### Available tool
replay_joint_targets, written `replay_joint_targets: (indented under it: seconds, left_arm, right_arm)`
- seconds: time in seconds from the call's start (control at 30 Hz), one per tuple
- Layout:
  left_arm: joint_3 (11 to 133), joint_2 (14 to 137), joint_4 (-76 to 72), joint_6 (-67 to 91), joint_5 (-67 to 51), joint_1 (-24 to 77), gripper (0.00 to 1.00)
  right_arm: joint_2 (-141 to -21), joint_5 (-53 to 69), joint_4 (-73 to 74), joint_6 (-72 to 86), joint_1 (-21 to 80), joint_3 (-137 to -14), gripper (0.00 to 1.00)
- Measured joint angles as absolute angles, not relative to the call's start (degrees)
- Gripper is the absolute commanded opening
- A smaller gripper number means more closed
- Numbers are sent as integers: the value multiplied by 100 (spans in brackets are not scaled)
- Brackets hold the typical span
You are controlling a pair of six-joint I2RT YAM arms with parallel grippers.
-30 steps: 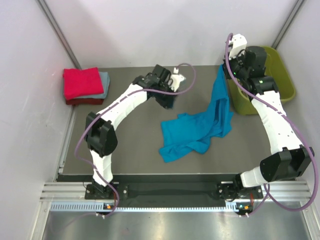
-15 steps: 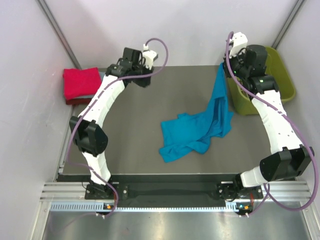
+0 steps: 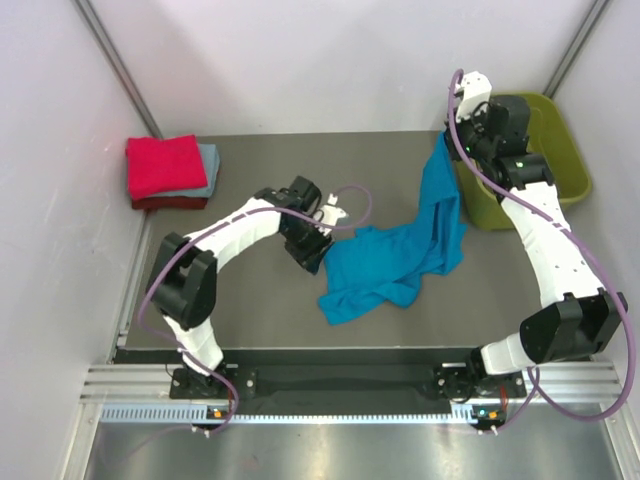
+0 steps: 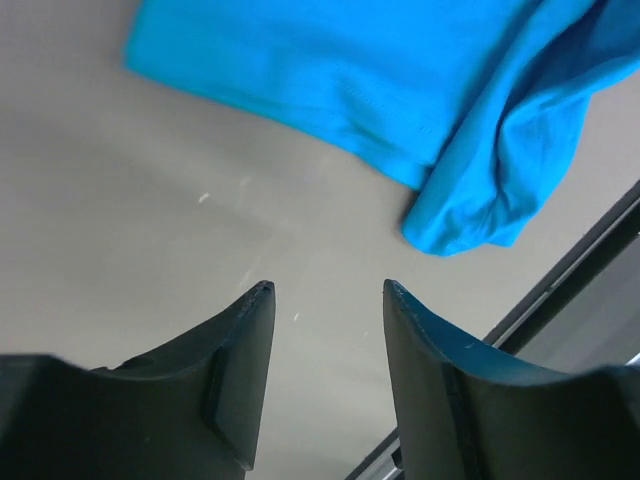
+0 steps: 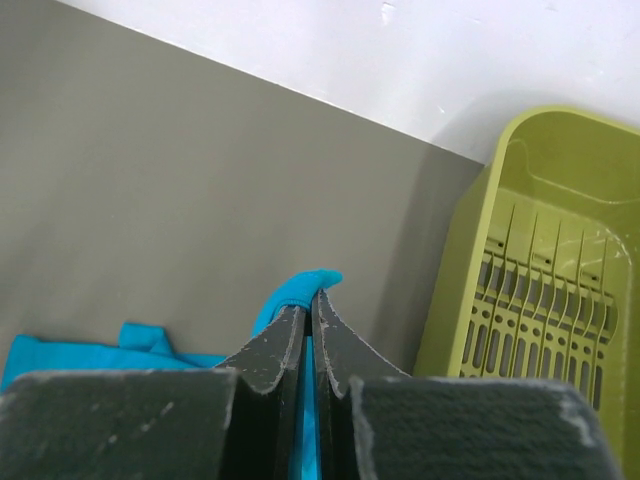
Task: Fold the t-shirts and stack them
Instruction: Flatten the tshirt out
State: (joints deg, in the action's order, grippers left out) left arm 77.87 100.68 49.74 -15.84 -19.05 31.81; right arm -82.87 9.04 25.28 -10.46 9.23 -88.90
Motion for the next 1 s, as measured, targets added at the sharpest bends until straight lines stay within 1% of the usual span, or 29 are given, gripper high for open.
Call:
replay_joint_targets:
  seconds: [0.13,0.2,0.37,0.6,0.8,0.93,0.97,1.0]
  left_arm:
    - [7819,10481,4969,-1671,-1911,3439,44]
    - [7933,10842,4978,-1669,-1940,3597,43]
    - [8291,11279,4978,-1647,-2038,3861,43]
    - [8652,11587,4954,-1573,-2196,4064,44]
    - [8836,11948,5006,-1431,-2349,4097,41]
    - [8849,11957,5000,-1363,-2355,4093,37]
    - [8847,11959,4998,-1356,-2351,4093,35]
    - [8844,11961,4984,-1350,-2333,4093,30]
  right_arm:
    - [-8287,906,2530,-1046,923,-8888,0]
    - [-8289,908,2532,-1044,923,-8888,0]
    - [-8289,908,2532,-1048,926,-8882,0]
    - [-8285,906,2541,-1090,926,-8685,0]
    - [-8270,904,2563,-1135,926,-8573,0]
    - [-8254,904,2552,-1142,926,-8554,0]
    - [-8254,904,2552,-1142,926,-8552,0]
    - [-8254,904,2552,-1140,926,-8552,0]
